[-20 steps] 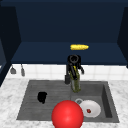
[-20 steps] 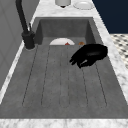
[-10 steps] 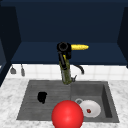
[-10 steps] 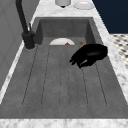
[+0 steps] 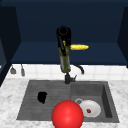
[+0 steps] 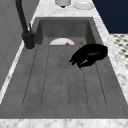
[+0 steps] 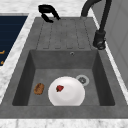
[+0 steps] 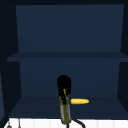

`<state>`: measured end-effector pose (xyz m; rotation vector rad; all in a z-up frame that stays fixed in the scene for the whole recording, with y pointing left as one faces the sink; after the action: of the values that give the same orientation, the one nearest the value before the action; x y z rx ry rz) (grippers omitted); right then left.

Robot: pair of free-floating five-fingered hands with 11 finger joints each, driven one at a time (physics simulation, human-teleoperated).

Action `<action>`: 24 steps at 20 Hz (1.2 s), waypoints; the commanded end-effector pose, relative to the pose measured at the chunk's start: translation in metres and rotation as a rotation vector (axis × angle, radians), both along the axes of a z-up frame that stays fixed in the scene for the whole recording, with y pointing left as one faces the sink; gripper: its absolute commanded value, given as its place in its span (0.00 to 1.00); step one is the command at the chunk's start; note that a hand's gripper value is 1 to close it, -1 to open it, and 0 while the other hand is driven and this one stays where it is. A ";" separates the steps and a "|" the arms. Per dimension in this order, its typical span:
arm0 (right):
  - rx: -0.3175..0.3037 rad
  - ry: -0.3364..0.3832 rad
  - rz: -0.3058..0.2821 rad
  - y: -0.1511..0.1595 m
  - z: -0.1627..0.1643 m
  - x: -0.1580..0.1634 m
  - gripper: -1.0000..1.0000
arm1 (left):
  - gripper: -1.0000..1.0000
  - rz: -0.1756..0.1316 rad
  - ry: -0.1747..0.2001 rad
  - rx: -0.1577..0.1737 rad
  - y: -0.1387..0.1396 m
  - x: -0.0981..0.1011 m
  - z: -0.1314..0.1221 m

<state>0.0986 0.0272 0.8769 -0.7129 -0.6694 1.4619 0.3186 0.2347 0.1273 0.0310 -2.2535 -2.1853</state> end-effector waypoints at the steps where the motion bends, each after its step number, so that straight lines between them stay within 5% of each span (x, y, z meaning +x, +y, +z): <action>1: 0.000 0.000 -0.026 0.000 0.018 0.029 1.00 | 0.50 0.000 0.000 0.000 0.000 0.000 0.000; 18: -0.024 0.007 -0.028 0.032 0.064 0.160 1.00 | 0.50 0.000 0.000 0.000 0.000 0.000 0.000; 24: -0.032 0.003 -0.024 0.049 0.028 0.210 1.00 | 0.50 0.000 0.000 0.000 0.000 0.000 0.000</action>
<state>0.2864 0.0672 0.9240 -0.7354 -0.6447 1.4659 0.3186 0.2347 0.1273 0.0310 -2.2535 -2.1853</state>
